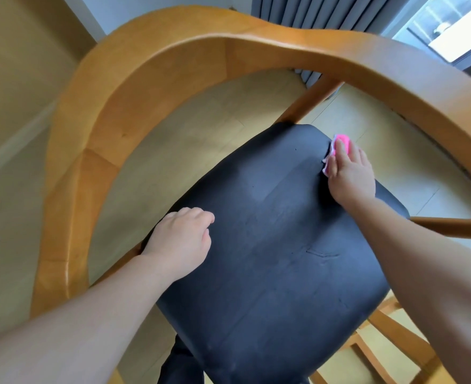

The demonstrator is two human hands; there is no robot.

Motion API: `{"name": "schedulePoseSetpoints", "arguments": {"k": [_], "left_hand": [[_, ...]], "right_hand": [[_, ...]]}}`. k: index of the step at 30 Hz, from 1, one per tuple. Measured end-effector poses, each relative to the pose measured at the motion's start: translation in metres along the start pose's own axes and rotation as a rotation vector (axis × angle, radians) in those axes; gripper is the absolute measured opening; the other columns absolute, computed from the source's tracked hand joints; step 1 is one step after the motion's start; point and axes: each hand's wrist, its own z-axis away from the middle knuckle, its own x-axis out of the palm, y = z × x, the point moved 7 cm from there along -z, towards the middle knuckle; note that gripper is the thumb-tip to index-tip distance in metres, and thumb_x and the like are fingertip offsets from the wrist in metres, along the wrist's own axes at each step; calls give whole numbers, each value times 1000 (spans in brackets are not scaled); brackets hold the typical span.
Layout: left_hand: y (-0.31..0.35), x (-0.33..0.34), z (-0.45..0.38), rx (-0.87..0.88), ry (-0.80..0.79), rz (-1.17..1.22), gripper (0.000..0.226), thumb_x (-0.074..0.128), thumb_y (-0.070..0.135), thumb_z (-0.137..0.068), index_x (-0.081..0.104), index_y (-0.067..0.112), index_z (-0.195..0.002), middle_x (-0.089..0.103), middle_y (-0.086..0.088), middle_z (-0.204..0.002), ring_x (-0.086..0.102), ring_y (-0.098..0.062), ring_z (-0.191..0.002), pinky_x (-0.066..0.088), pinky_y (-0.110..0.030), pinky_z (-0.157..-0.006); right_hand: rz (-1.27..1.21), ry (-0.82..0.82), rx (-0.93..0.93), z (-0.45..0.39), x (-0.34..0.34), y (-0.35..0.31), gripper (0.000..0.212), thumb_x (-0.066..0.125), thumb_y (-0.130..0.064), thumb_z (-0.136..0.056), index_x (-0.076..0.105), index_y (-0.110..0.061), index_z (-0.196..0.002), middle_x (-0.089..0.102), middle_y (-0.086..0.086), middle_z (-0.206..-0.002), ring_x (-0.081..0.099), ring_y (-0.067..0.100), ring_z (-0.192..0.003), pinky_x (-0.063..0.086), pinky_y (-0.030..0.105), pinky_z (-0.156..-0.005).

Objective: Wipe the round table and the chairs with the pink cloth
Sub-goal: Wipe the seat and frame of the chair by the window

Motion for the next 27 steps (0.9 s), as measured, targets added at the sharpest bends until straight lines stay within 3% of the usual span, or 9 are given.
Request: {"name": "schedulePoseSetpoints", "arguments": {"k": [6, 14, 20, 27], "left_hand": [[-8, -4, 4, 16, 20, 0, 27, 41, 19, -94, 55, 24, -116, 58, 10, -114, 50, -16, -104, 34, -25, -86], [-28, -13, 4, -108, 115, 17, 28, 43, 21, -91, 56, 25, -115, 60, 10, -112, 52, -16, -105, 35, -29, -92], [-28, -11, 0, -103, 110, 31, 29, 42, 20, -91, 55, 25, -117, 59, 10, -114, 51, -15, -108, 34, -29, -92], [-25, -9, -2, -94, 95, 36, 29, 40, 19, -92, 53, 25, -117, 58, 10, -115, 50, -15, -107, 35, -28, -92]], "right_hand": [[78, -8, -279, 46, 10, -71, 56, 35, -27, -95, 33, -6, -147, 29, 21, -153, 19, 43, -142, 13, 53, -118], [98, -103, -754, 82, 43, -205, 55, 57, -25, -91, 46, -6, -141, 43, 18, -145, 35, 43, -136, 23, 57, -114], [117, -122, -776, 66, 44, -219, 48, 51, -30, -96, 48, -11, -140, 48, 14, -141, 38, 38, -135, 28, 53, -111], [135, -141, -687, 34, 40, -219, 48, 29, -34, -101, 46, -15, -142, 51, 10, -136, 39, 38, -131, 24, 49, -113]]}}
